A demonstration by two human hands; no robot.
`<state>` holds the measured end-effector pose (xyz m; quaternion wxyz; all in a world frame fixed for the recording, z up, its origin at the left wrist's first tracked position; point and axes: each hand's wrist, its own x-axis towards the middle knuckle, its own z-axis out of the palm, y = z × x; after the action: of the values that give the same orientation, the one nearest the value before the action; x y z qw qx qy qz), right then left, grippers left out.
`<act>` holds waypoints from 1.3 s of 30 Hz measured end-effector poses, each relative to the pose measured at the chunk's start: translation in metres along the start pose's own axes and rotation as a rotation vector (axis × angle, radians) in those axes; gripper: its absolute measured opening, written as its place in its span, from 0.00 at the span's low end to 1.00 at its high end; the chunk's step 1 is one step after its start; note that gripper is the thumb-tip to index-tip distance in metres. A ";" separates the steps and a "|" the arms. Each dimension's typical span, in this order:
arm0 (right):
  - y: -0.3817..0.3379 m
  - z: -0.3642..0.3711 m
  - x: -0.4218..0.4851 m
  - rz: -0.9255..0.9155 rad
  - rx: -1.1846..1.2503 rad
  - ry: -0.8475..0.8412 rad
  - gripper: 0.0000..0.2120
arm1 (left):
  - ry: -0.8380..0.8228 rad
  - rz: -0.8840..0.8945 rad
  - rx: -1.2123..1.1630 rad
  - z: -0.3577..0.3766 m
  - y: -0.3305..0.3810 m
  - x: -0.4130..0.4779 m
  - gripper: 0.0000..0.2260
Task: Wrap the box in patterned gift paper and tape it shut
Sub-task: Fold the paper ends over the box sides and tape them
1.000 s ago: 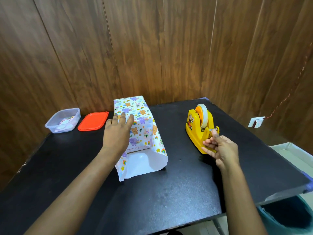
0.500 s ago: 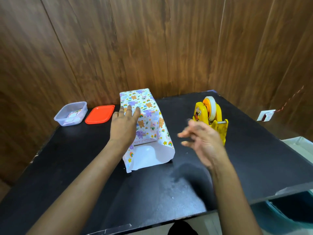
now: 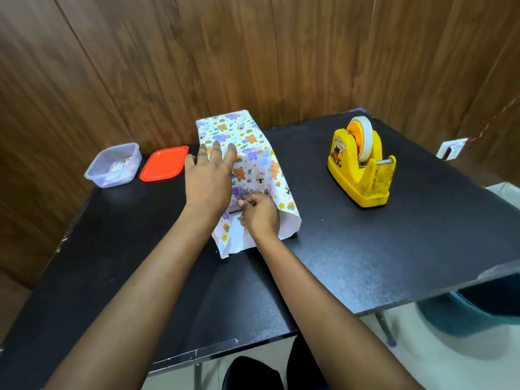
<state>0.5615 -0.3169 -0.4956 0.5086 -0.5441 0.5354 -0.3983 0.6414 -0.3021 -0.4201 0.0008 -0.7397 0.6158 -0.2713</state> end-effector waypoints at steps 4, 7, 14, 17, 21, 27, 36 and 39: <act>-0.001 0.002 0.002 0.049 -0.067 0.047 0.14 | -0.002 0.002 -0.001 0.001 0.000 0.000 0.28; -0.002 0.002 0.005 0.062 -0.051 0.081 0.15 | 0.008 0.012 -0.001 0.002 0.000 -0.002 0.28; -0.003 0.005 0.005 0.106 -0.019 0.131 0.08 | 0.011 0.026 0.014 0.001 -0.001 0.000 0.27; -0.009 -0.002 0.004 0.134 0.016 0.132 0.09 | 0.005 0.034 0.014 0.000 -0.002 0.001 0.27; -0.024 -0.017 -0.010 0.293 0.599 0.205 0.13 | 0.007 0.043 0.013 -0.001 -0.003 0.001 0.27; -0.029 -0.019 -0.016 0.329 0.648 0.194 0.13 | 0.002 0.052 0.022 -0.002 -0.003 0.000 0.28; -0.023 -0.017 -0.013 0.163 -0.037 0.014 0.05 | -0.007 0.033 -0.002 -0.004 -0.001 -0.002 0.28; -0.053 -0.028 -0.031 -0.113 -0.335 -0.052 0.08 | -0.001 0.028 -0.017 -0.002 -0.004 0.001 0.29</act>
<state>0.5398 -0.2952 -0.4355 0.4016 -0.6605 0.5494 -0.3172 0.6437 -0.3011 -0.4167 -0.0014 -0.7313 0.6284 -0.2654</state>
